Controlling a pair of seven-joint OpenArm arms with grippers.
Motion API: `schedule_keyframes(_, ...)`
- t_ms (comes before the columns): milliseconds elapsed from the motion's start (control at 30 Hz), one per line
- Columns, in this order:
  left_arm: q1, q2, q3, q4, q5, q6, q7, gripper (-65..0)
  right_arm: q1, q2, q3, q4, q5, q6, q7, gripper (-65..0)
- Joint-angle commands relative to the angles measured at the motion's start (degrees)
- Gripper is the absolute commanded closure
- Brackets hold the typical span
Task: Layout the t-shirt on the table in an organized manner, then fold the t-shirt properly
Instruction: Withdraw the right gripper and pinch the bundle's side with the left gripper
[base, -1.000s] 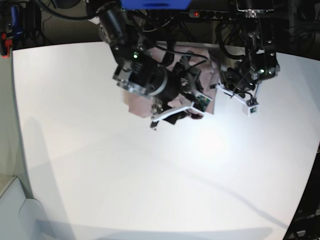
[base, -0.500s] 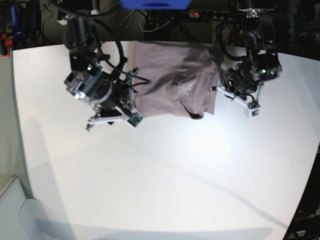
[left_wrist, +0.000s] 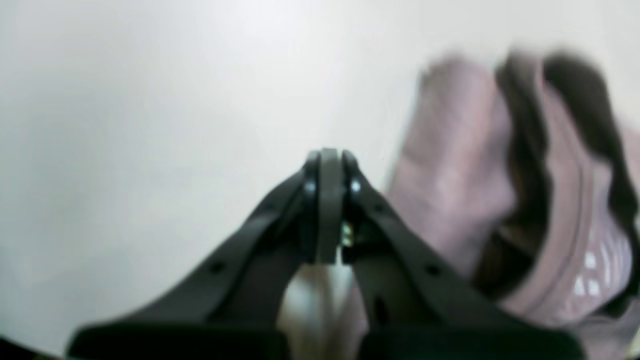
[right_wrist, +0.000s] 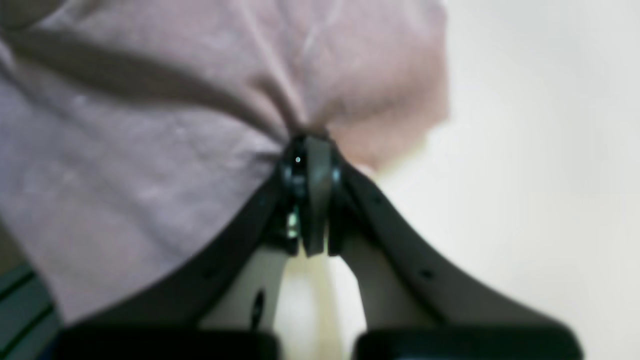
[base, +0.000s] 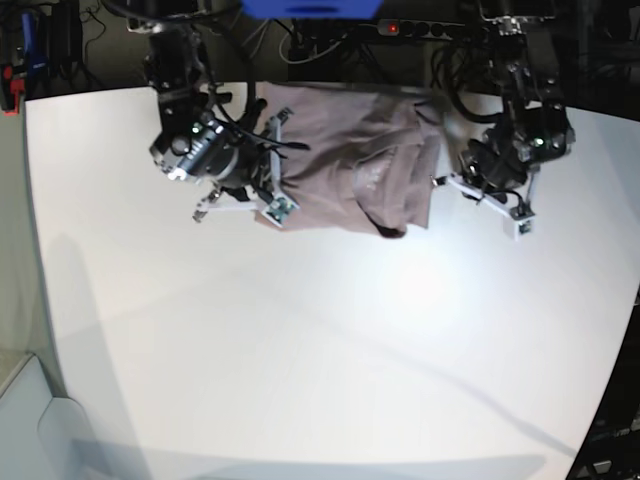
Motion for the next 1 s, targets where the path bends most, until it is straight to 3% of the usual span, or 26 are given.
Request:
schedule_keyframes(0,-0.20,-0.24,-0.51,1.27,-0.35,-0.13,-0.42,-0.2,0.51,-0.37,-0.18,-0.74,0.96,-0.21,1.36,0.0)
schedule_keyframes(233,2.70,-0.33,-4.11,3.82,-0.35,-0.22,0.20,-0.4,0.33,-0.19,0.17,4.27,0.61,-0.21,2.07,0.0)
schedule_keyframes(367,2.70,-0.06,-4.20,4.17,-0.53,-0.31,3.10,-0.6,0.42,-0.10,0.70,10.95,0.61,-0.21,-2.33,0.0)
schedule_keyframes(400,2.70,-0.06,-4.20,4.61,-1.23,-0.93,3.71,-0.8,0.51,-0.10,1.14,11.83,0.61,-0.21,-3.21,0.0)
schedule_keyframes(467,3.05,-0.15,-4.38,5.40,-4.40,-5.50,4.42,-3.6,0.42,-0.10,2.02,12.88,0.61,-0.21,-4.09,0.0)
schedule_keyframes(567,3.14,0.11,-7.01,5.40,-8.62,-11.56,4.59,-13.8,0.07,-0.10,2.28,12.97,0.61,-0.21,-4.00,0.0)
schedule_keyframes(633,3.14,0.81,-9.21,5.14,-11.70,-14.64,4.59,-25.0,-0.28,-0.02,2.28,12.97,0.61,-0.21,-4.17,0.0)
schedule_keyframes(833,4.11,1.25,-12.11,4.70,-21.19,-19.39,4.50,-56.0,-1.51,1.39,2.28,12.97,0.61,-0.21,-3.91,0.0)
schedule_keyframes(967,3.14,1.34,-11.41,0.48,-22.86,-20.09,4.15,-65.0,-1.51,2.01,2.28,12.88,0.70,-0.21,-3.91,0.0)
